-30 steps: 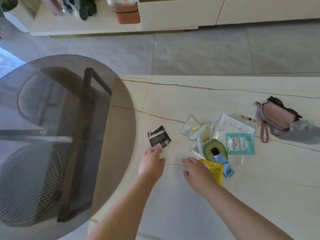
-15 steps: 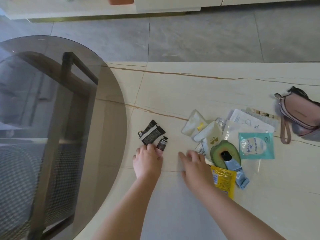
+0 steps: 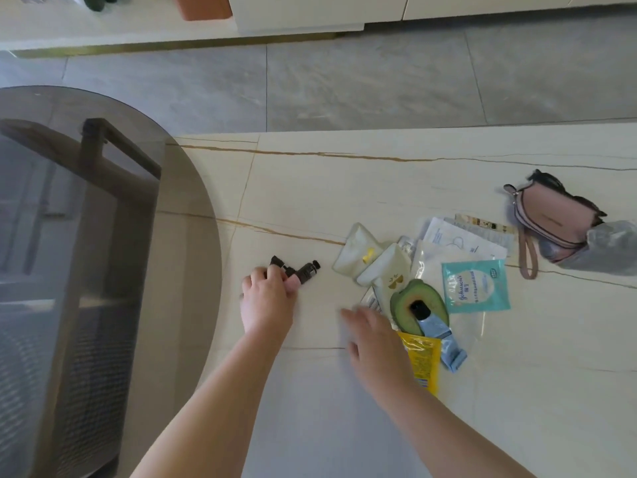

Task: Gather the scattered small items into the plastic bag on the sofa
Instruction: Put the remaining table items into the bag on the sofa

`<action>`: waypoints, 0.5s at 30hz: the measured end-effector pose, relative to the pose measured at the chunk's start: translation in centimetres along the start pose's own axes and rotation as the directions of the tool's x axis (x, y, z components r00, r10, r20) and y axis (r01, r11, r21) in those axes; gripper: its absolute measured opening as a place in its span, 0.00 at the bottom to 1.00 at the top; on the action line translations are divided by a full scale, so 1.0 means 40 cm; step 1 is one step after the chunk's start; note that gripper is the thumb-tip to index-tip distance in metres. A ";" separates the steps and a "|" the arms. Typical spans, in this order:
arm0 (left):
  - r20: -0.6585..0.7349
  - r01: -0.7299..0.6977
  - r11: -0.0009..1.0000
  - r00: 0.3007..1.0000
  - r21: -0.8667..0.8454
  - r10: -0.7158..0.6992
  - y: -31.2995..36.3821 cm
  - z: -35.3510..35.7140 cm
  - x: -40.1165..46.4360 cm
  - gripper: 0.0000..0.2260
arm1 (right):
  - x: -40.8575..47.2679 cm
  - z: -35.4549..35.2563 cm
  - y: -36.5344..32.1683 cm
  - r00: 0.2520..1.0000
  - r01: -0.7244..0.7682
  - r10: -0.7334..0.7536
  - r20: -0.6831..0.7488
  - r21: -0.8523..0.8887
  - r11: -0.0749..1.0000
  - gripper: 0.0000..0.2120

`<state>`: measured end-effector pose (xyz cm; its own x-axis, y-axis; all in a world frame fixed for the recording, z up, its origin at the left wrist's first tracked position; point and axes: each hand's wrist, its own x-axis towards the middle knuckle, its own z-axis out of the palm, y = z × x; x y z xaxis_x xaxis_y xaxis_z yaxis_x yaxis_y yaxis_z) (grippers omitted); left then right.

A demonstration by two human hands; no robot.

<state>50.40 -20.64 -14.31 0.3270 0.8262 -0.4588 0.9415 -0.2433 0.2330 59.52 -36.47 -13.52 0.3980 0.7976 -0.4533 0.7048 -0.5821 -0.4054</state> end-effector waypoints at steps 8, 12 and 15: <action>0.163 -0.014 1.000 0.986 0.003 0.013 0.045 0.065 -0.112 0.30 | -0.091 -0.078 0.165 0.893 -0.357 0.364 -0.265 0.077 0.931 0.21; 0.267 0.075 0.991 0.963 -0.112 -0.043 0.063 0.099 -0.158 0.31 | -0.089 -0.075 0.203 0.775 -0.470 0.535 -0.336 0.260 0.844 0.17; 0.301 0.160 0.973 0.948 -0.163 -0.106 0.069 0.127 -0.190 0.24 | -0.088 -0.065 0.230 0.681 -0.548 0.644 -0.349 0.340 0.764 0.18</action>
<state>50.93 -30.18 -14.54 0.2348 0.6560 -0.7173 0.9558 -0.0213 0.2934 66.13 -44.21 -13.58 0.9296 0.2236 -0.2928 0.1208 -0.9358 -0.3311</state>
